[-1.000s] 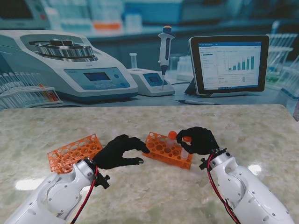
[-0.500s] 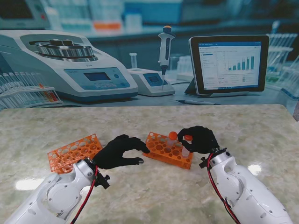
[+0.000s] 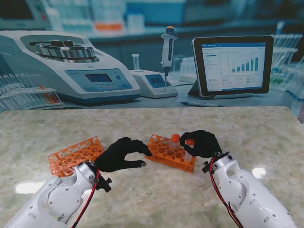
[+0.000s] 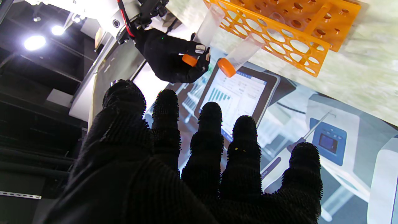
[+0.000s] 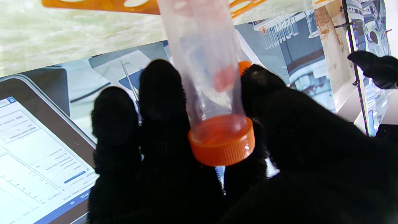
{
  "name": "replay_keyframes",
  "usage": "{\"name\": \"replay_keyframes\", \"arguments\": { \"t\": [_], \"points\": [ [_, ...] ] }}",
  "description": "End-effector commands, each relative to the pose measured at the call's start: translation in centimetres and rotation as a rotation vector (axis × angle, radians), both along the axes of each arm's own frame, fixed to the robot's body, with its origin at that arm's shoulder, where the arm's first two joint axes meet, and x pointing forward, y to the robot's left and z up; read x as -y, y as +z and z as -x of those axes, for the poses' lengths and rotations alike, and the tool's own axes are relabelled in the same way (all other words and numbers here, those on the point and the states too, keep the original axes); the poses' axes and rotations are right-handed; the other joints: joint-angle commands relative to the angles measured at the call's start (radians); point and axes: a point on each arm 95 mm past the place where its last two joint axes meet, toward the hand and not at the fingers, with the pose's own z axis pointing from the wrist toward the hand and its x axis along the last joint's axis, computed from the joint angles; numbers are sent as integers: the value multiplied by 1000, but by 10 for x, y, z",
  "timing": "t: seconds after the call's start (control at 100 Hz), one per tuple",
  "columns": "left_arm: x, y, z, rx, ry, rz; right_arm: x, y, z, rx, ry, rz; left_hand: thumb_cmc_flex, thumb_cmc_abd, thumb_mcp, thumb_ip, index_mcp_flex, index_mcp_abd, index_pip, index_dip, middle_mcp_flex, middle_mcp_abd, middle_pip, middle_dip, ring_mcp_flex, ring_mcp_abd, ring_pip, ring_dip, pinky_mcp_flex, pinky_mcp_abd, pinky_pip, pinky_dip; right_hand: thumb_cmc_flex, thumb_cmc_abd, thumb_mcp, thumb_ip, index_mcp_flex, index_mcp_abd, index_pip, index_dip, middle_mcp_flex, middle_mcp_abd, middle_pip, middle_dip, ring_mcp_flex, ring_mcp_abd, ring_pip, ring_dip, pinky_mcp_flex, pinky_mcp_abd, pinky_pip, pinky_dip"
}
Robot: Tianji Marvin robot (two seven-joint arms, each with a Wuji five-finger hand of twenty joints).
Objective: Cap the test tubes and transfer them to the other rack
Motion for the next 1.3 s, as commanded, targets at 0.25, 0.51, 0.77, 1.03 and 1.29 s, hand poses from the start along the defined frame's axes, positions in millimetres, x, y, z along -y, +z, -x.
{"name": "replay_keyframes", "arguments": {
  "t": [0.25,0.51,0.77,1.03,1.29],
  "points": [
    [0,-1,0,-7,-1,-6,3,-6,6,-15,8,53,-1,26,-12,-4,11,5,-24,-3,-20,-2,-16,-15,-31,-21,-14,-11,-18,-10,-45,-20,12,48,-114,11,-222,2,96,-256,-111,-163,-127,-94,-204,16,-245,-73,-309,79,-108,-14],
    [0,-1,0,-9,-2,-8,6,-5,7,-10,20,99,-4,29,-13,-4,9,6,-25,-2,-22,-4,-17,-15,-33,-20,-15,-11,-20,-11,-47,-20,-141,121,-194,76,-188,57,-168,-197,-218,-152,-186,-291,-366,67,-395,-176,-526,143,-226,-51],
    [0,-2,0,-10,-3,-8,7,-3,10,11,17,119,-11,40,-13,-4,2,9,-31,-5,-29,-3,-20,-17,-37,-20,-18,-13,-20,-11,-50,-21,-200,160,-237,113,-194,73,-243,-146,-257,-146,-229,-335,-446,107,-458,-242,-619,172,-290,-88],
    [0,-2,0,-19,-1,0,9,8,17,47,18,108,-36,89,-17,-5,-24,29,-66,-30,-42,11,-33,-32,-35,2,-26,-23,-16,-2,-59,-28,-227,191,-270,114,-213,83,-269,-148,-281,-137,-253,-367,-488,102,-491,-294,-650,176,-323,-126],
    [-2,-2,0,-34,6,13,9,21,32,87,37,95,-78,152,-25,-6,-49,45,-113,-76,-67,21,-44,-55,-40,30,-36,-42,-10,14,-72,-40,-255,241,-308,119,-250,109,-314,-181,-302,-132,-310,-464,-520,83,-545,-392,-670,180,-358,-207]
  ]
}}
